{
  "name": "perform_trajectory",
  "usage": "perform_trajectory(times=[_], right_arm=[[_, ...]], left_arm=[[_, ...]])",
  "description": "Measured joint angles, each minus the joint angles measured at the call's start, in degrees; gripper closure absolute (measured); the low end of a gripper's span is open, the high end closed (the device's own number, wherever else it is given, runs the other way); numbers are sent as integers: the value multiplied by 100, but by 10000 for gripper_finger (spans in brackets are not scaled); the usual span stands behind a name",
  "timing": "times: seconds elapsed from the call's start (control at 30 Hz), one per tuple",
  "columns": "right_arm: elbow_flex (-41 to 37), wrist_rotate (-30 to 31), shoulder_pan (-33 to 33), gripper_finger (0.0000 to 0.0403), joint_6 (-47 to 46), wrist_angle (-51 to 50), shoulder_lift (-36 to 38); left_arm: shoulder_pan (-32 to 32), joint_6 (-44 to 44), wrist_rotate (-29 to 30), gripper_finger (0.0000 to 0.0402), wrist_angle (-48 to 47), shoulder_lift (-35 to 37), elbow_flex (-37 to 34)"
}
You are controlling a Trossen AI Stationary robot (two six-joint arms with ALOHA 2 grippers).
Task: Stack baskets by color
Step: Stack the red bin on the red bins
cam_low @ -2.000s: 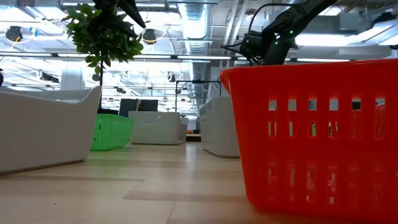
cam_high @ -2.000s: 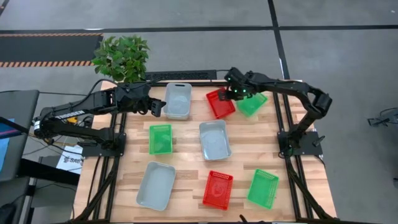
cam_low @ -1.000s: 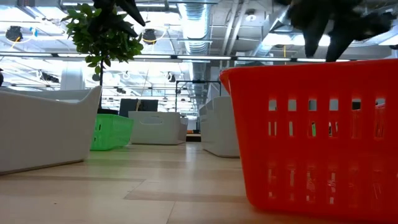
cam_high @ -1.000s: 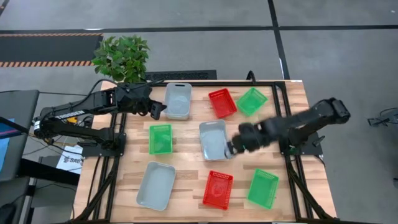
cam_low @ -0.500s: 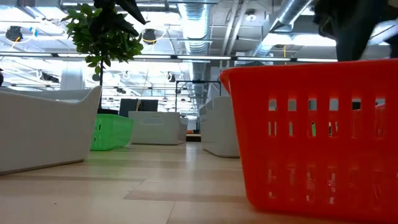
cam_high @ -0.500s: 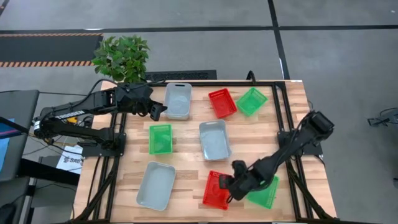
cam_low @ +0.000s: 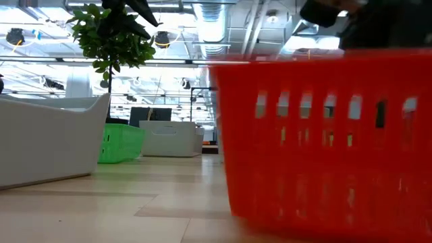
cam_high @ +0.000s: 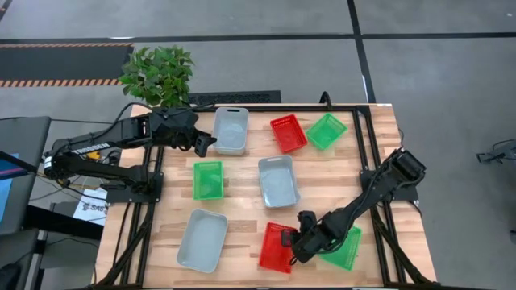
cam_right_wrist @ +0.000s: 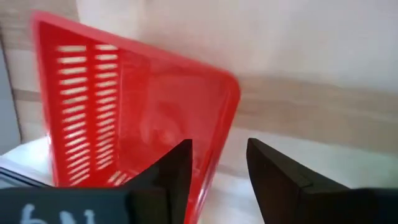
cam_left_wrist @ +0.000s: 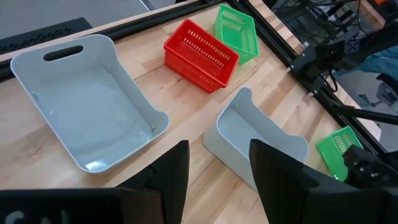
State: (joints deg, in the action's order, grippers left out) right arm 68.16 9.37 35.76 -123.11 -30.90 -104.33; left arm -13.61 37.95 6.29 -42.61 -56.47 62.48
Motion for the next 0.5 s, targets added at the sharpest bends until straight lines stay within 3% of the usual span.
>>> perform_trajectory(times=[0.27, 0.5], right_arm=[[2, -83, -185, 250, 141, 212, -282], [-2, -175, -217, 384, 188, 87, -204]], left_arm=[[0, -51, 8, 246, 4, 0, 0], [1, -174, 12, 246, 4, 2, 0]])
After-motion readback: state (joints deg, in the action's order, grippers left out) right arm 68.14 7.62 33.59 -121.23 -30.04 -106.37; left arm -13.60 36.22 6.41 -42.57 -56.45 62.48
